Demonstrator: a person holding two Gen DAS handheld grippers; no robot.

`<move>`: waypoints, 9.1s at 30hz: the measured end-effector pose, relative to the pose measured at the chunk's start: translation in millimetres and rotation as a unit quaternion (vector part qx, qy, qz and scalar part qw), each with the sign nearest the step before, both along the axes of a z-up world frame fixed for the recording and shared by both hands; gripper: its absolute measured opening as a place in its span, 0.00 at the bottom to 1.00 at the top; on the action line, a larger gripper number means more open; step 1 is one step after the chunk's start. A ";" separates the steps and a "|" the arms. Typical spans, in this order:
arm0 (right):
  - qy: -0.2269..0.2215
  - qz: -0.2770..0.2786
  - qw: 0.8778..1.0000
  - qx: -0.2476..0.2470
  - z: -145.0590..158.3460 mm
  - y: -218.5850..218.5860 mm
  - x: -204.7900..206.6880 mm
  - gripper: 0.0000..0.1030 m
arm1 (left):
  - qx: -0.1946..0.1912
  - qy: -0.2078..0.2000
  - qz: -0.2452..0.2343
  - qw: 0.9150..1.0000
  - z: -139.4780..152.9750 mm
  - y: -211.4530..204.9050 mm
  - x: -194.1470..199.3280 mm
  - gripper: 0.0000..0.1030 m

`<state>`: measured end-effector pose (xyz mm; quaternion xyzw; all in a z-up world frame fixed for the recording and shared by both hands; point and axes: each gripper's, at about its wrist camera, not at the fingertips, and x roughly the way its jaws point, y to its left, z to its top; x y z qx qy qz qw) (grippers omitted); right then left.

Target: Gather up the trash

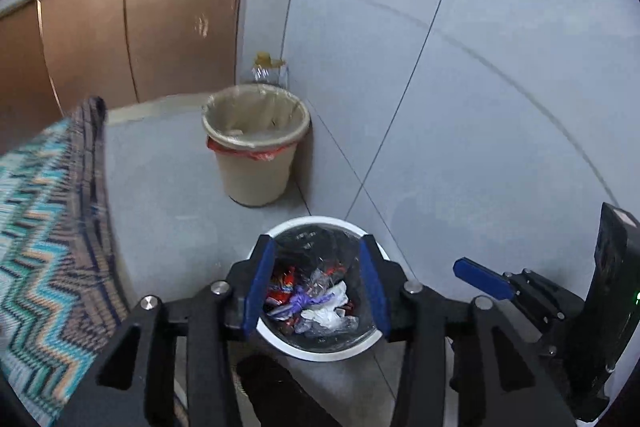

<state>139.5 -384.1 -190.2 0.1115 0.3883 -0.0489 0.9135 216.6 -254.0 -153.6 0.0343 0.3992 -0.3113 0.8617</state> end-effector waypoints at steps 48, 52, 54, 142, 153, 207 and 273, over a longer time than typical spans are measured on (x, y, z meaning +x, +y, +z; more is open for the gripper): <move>-0.185 0.094 0.972 -0.110 183.7 195.3 -166.0 0.95 | -0.016 -0.223 0.236 0.946 116.0 243.8 -209.2 0.67; -0.193 0.105 0.969 -0.113 184.3 206.2 -177.0 0.98 | -0.003 -0.231 0.255 0.939 113.5 250.2 -219.2 0.67; -0.197 0.110 0.967 -0.117 184.4 209.8 -182.4 0.98 | 0.000 -0.233 0.266 0.935 112.4 253.6 -225.2 0.67; -0.012 0.347 0.938 0.010 46.8 326.6 105.2 0.70 | -0.046 0.042 0.203 0.977 -56.5 354.9 -1.6 0.18; 0.045 0.384 0.921 0.049 0.8 360.2 147.6 0.28 | -0.077 0.043 0.210 0.974 -57.4 367.9 -5.5 0.08; -0.139 0.221 0.963 0.061 142.1 165.3 -105.0 0.03 | 0.058 -0.231 0.168 0.957 117.0 224.0 -188.6 0.07; -0.070 -0.011 0.997 -0.038 74.8 42.0 -27.1 0.83 | 0.011 -0.135 0.048 0.990 68.5 55.4 -57.7 0.57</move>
